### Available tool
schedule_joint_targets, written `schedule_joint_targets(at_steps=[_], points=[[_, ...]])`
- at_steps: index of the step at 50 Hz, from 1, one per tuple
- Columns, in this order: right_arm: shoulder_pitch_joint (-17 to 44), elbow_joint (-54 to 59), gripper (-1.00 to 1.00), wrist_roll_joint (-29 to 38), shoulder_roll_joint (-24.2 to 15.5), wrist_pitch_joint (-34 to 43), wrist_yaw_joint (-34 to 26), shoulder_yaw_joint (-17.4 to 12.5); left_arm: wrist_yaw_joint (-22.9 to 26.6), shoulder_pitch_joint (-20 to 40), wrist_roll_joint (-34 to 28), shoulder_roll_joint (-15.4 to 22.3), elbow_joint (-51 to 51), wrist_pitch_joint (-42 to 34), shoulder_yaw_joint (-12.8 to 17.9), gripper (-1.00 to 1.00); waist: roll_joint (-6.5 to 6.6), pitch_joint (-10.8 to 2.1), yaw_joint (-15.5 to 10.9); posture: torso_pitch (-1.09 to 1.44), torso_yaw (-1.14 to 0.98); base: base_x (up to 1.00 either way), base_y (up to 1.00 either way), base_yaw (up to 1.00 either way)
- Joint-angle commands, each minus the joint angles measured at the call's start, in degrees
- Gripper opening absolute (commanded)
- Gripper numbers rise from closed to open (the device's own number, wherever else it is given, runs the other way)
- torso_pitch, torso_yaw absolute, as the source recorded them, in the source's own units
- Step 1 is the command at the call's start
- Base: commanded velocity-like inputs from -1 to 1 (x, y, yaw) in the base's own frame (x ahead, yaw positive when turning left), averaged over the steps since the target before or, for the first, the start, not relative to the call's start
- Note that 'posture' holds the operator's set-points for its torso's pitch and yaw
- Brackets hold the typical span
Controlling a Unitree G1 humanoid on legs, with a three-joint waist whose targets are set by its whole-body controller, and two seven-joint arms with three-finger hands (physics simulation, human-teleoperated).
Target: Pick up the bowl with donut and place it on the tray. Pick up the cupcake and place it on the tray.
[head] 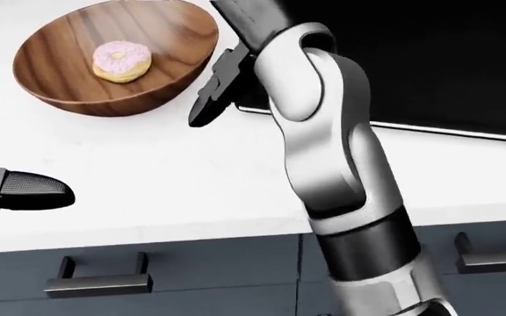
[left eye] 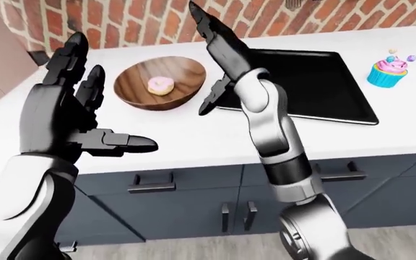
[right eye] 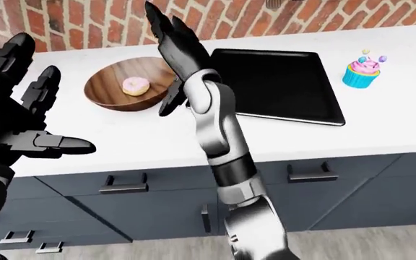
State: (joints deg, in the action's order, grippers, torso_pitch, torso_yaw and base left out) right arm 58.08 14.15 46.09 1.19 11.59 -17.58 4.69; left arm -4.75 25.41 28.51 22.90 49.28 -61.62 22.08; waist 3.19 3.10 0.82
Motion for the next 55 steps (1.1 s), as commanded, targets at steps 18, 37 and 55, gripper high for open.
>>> schedule_joint_targets(at_steps=[18,37,55], points=[[15.0,35.7,1.00,-0.1,1.3,-16.7,20.1,-0.1,1.4,0.0,-1.2,0.9,-0.2,3.5,2.0,1.00,0.60,-2.12,0.2,0.00,0.00,0.00,0.00,0.00],[19.2,49.9,0.42,0.3,2.9,-21.0,26.4,0.0,1.9,-0.5,-0.9,0.8,-0.4,3.9,2.6,1.00,0.59,-2.41,0.0,0.00,0.00,0.00,0.00,0.00],[16.4,53.7,-0.58,4.7,4.9,-22.4,29.3,1.2,1.6,-1.1,-0.2,0.9,0.1,4.1,2.9,1.00,0.59,-2.07,-0.1,0.00,0.00,0.00,0.00,0.00]])
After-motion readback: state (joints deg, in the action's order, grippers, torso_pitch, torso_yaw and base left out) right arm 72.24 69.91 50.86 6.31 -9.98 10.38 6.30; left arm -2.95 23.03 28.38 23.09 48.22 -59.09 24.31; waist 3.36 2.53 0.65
